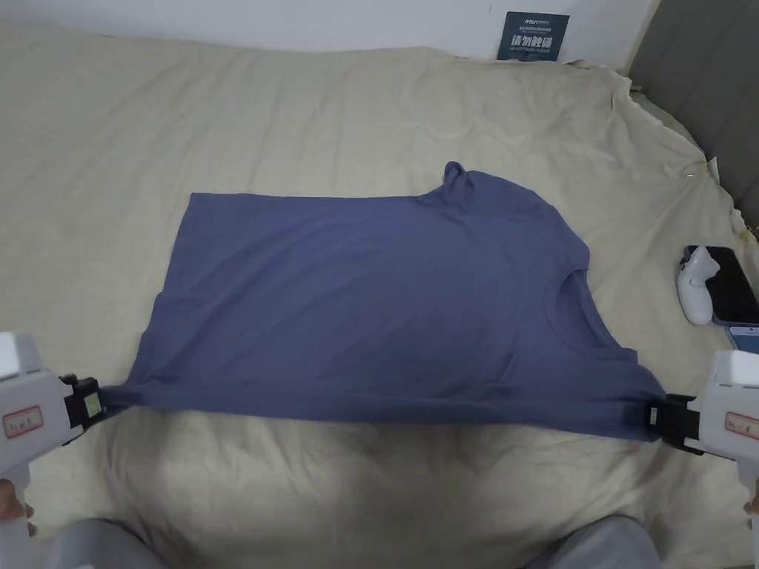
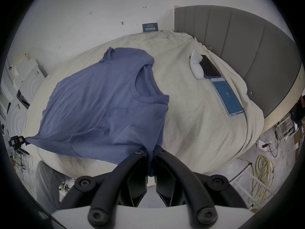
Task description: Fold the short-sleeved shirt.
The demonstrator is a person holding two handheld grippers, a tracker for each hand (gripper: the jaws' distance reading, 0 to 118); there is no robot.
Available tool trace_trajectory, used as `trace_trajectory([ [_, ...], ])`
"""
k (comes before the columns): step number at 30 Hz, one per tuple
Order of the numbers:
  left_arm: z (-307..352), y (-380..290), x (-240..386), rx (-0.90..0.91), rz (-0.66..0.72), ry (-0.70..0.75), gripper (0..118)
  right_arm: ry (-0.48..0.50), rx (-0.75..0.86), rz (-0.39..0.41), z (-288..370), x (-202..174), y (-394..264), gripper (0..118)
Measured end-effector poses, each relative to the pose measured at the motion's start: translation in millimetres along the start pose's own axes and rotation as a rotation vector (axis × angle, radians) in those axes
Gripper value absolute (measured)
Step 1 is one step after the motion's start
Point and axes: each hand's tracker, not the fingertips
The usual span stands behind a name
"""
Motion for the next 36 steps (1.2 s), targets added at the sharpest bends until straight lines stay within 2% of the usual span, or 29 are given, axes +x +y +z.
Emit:
trace_trajectory([
  [6, -16, 31, 16, 0.044, -0.012, 0.005, 0, -0.017, 0.064, -0.021, -5, -6, 44, 5],
  [13, -60, 73, 27, 0.044, -0.020, 0.033, 0, -0.060, 0.088, -0.015, -44, -30, 111, 5],
  [17, -92, 96, 33, 0.034, -0.010, 0.051, 0, -0.074, 0.064, -0.053, -76, -40, 143, 5],
  [22, -134, 118, 48, 0.017, -0.051, 0.086, 0, -0.110, 0.001, -0.060, -119, -49, 170, 5],
  [25, -163, 127, 53, -0.013, -0.077, 0.107, 0, -0.133, -0.042, -0.050, -145, -53, 179, 5],
  [31, -202, 131, 62, -0.051, -0.098, 0.145, 1, -0.149, -0.094, -0.098, -180, -53, 182, 5],
  [33, -208, 132, 64, -0.042, -0.106, 0.200, 19, -0.151, -0.098, -0.104, -185, -53, 181, 6],
  [34, -209, 133, 63, -0.042, -0.108, 0.195, 35, -0.150, -0.098, -0.113, -184, -53, 181, 10],
  [35, -208, 135, 63, -0.043, -0.110, 0.196, 53, -0.153, -0.092, -0.120, -182, -53, 181, 21],
  [36, -206, 136, 62, -0.041, -0.110, 0.203, 74, -0.155, -0.087, -0.127, -180, -53, 182, 43],
])
